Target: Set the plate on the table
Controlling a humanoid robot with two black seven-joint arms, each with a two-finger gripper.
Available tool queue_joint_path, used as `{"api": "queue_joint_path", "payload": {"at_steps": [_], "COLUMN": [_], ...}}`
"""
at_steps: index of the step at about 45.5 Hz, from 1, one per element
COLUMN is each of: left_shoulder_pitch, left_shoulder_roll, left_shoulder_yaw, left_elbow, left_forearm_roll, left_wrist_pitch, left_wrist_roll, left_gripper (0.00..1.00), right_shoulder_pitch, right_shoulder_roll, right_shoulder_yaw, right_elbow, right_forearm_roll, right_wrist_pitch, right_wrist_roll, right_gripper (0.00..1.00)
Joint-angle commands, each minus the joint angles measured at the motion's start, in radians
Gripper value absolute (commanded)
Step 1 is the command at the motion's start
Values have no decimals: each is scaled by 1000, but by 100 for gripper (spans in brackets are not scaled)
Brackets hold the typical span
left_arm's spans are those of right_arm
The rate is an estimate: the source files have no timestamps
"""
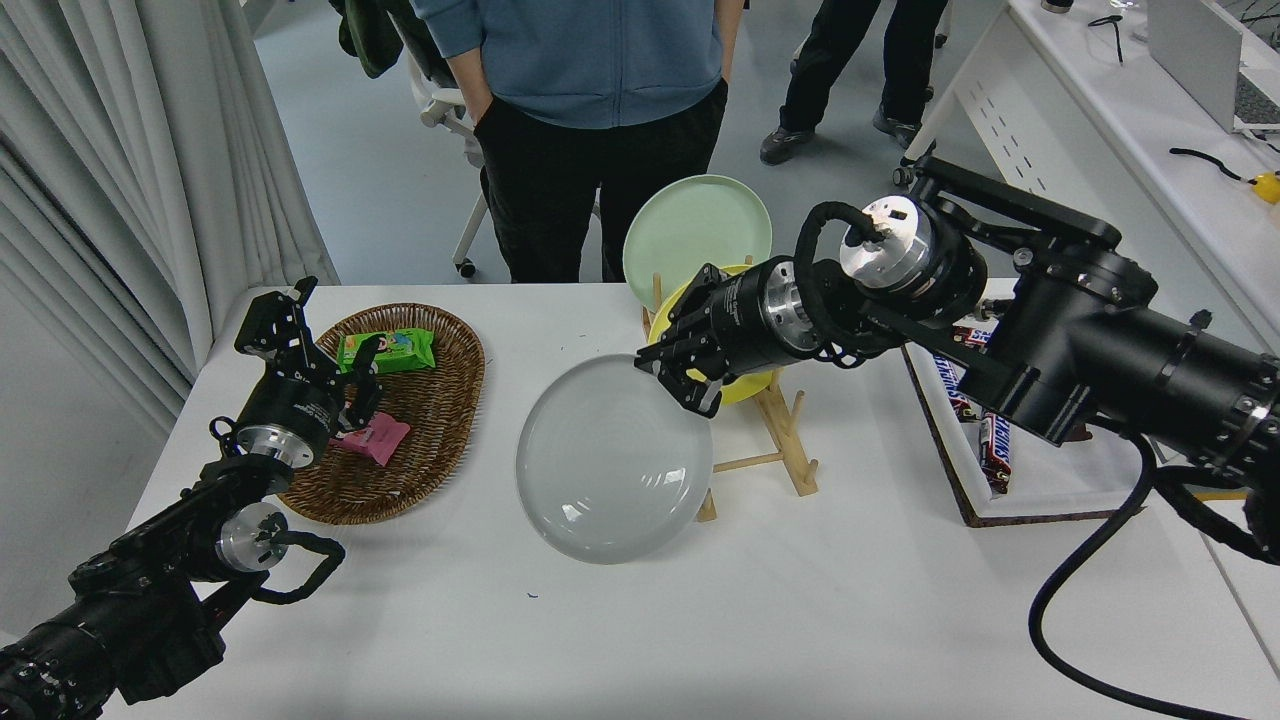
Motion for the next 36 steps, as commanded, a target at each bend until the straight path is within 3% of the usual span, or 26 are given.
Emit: {"api": "queue_joint_path", "payload": {"at_steps": [1, 36], "left_shoulder_pitch": [0, 0], "left_shoulder_roll": [0, 0], "left_shoulder_yaw": [0, 0], "left_elbow": [0, 0], "left_forearm_roll": [0, 0], "left_wrist_pitch": [0, 0], "left_wrist_roll": [0, 0], "left_gripper": [100, 100], "right_shoulder_pitch": [-43, -241], "right_shoulder_roll": [22, 170], "right_shoulder_yaw": [-3, 87], "right_elbow": [-3, -286], "right_forearm_roll": [35, 37], "right_wrist_pitch": [-98, -98], "right_wrist_roll": [0, 0], "right_gripper": [0, 0]}}
